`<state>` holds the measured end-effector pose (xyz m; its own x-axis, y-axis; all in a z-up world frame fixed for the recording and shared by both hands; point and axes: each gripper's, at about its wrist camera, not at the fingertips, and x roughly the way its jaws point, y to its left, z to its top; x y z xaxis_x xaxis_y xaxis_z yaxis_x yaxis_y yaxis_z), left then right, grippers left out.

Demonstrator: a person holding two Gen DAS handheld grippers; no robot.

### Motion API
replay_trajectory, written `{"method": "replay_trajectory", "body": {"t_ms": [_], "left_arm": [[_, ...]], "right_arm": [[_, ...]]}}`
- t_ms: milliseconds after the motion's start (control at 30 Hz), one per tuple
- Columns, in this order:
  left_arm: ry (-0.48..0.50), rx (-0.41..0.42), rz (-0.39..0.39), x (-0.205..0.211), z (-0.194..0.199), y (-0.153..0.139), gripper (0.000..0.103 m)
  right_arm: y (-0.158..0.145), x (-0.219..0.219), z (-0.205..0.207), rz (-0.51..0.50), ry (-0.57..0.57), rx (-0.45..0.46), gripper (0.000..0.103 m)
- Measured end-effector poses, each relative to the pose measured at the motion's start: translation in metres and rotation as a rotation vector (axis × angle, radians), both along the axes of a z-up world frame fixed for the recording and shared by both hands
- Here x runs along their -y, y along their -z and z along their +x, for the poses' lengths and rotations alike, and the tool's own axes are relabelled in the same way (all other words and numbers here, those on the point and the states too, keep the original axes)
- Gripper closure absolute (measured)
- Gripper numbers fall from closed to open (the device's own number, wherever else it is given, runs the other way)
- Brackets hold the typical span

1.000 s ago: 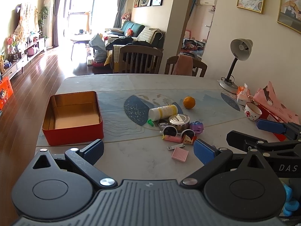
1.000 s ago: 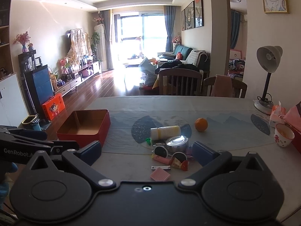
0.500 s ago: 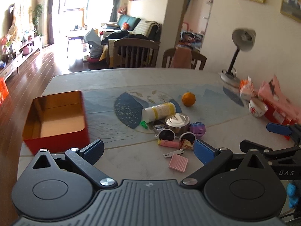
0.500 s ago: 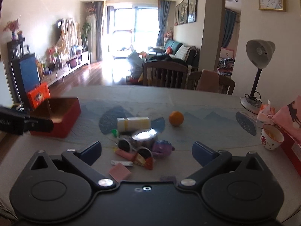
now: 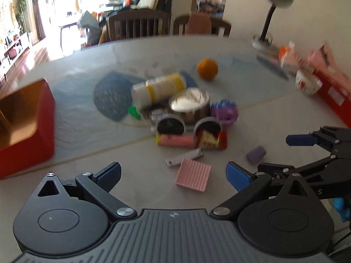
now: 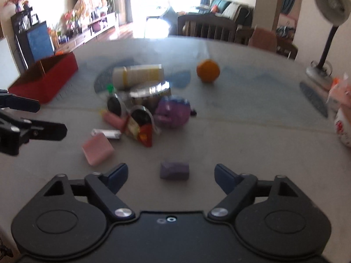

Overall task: Organize rigid objects
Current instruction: 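Grasp the purple block with the right tool while the left tool grasps the pink ridged eraser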

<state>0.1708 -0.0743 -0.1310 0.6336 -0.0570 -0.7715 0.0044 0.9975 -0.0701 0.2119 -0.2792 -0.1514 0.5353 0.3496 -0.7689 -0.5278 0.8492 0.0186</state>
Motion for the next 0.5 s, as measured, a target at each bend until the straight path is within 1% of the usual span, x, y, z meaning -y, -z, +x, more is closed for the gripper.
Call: {"method": "replay_trajectory", "body": {"t_ms": [33, 67, 133, 233, 300, 333, 367, 433, 467, 500], "left_arm": [[0.002, -0.016, 0.003, 0.003, 0.004, 0.006, 0.001], [0.009, -0.026, 0.003, 0.005, 0.008, 0.012, 0.001], [0.025, -0.045, 0.012, 0.011, 0.012, 0.022, 0.001], [0.046, -0.068, 0.045, 0.019, 0.018, 0.035, 0.002], [0.047, -0.080, 0.049, 0.020, 0.020, 0.041, 0.002], [0.045, -0.086, 0.046, 0.021, 0.023, 0.043, 0.004], [0.045, -0.090, 0.045, 0.022, 0.024, 0.044, 0.009], [0.053, -0.101, 0.048, 0.025, 0.028, 0.048, 0.016], [0.055, -0.107, 0.052, 0.026, 0.030, 0.049, 0.019], [0.057, -0.111, 0.060, 0.028, 0.031, 0.051, 0.020]], "right_arm": [[0.005, 0.000, 0.004, -0.007, -0.006, -0.017, 0.024], [0.009, 0.001, 0.006, -0.012, -0.013, -0.029, 0.025], [0.017, 0.002, 0.012, -0.017, -0.026, -0.046, 0.027], [0.025, 0.002, 0.020, -0.012, -0.046, -0.058, 0.030], [0.028, 0.002, 0.024, -0.008, -0.062, -0.067, 0.032], [0.030, 0.001, 0.026, -0.009, -0.069, -0.061, 0.032], [0.030, 0.001, 0.026, -0.013, -0.076, -0.055, 0.033], [0.029, 0.001, 0.027, -0.014, -0.088, -0.050, 0.040], [0.028, 0.000, 0.029, -0.016, -0.095, -0.049, 0.042], [0.027, 0.001, 0.029, -0.021, -0.100, -0.048, 0.047]]}}
